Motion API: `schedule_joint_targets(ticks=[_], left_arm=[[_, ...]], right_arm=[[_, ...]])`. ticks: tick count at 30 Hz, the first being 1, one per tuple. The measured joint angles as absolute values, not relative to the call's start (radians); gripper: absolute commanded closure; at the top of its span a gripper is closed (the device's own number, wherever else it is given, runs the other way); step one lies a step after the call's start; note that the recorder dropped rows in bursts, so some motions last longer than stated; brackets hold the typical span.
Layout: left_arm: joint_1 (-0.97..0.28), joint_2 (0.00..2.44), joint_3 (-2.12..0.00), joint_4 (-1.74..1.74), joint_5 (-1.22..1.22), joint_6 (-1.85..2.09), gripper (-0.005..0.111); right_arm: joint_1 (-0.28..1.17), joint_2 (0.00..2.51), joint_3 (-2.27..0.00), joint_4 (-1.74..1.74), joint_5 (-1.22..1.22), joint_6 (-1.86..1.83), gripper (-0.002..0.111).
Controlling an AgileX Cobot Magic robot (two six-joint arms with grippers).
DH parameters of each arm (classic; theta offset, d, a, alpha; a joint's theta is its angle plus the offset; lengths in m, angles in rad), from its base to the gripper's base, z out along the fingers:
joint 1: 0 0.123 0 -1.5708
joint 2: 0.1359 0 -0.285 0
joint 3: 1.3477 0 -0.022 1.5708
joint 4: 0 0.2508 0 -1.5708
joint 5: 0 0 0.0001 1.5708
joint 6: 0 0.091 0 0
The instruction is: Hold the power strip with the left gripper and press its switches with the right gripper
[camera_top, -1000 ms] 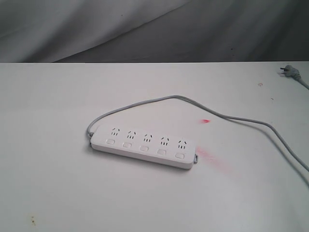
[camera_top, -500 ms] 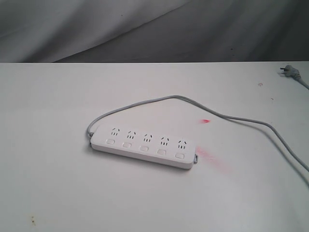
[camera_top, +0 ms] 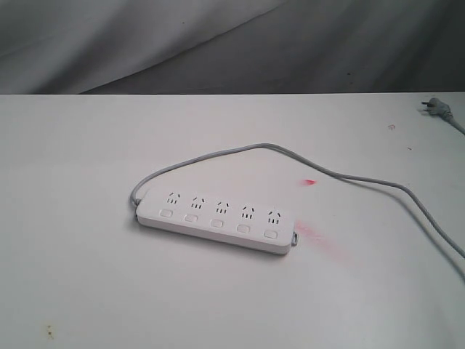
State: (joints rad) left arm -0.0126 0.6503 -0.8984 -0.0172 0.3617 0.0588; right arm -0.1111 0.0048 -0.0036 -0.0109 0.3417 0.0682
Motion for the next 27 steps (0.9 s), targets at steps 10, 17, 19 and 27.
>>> schedule_joint_targets(ticks=[10, 17, 19, 27], left_arm=[[-0.013, 0.65, -0.582, 0.0, 0.035, 0.056, 0.107], [-0.013, 0.65, -0.401, 0.0, -0.125, 0.017, 0.107], [-0.013, 0.65, -0.369, 0.0, -0.158, 0.015, 0.107], [-0.013, 0.65, -0.237, 0.011, -0.212, 0.011, 0.107]], right_arm=[[-0.111, 0.005, -0.004, -0.011, 0.342, 0.068, 0.106], [-0.111, 0.005, -0.004, -0.011, 0.342, 0.068, 0.106], [-0.111, 0.005, -0.004, -0.011, 0.342, 0.068, 0.106], [-0.111, 0.005, -0.004, -0.011, 0.342, 0.068, 0.106]])
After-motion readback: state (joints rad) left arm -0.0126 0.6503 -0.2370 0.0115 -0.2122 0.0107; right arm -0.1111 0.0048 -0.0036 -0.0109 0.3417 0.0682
